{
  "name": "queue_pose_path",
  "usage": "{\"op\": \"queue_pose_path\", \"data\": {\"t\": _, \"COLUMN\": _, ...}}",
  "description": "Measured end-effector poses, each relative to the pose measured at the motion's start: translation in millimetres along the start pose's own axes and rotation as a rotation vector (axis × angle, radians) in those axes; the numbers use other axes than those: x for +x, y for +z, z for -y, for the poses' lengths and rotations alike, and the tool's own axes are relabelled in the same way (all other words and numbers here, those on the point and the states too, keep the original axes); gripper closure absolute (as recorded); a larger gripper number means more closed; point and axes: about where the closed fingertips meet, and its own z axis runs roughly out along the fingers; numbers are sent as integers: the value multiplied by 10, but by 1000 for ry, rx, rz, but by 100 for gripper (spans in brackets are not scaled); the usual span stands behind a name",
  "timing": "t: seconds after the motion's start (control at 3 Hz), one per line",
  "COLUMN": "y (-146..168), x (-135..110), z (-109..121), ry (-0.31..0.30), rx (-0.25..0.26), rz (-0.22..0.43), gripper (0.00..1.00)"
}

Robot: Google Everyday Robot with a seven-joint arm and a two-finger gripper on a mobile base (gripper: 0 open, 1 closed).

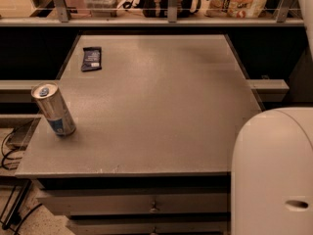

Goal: Pick rxbar chocolate

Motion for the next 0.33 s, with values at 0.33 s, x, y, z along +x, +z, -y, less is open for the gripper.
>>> {"op": "queue_pose_path", "data": {"t": 0.33, "y": -56, "x": -76, "z": 14, "ry": -7, "rx": 4, "rz": 15, "gripper": 100}}
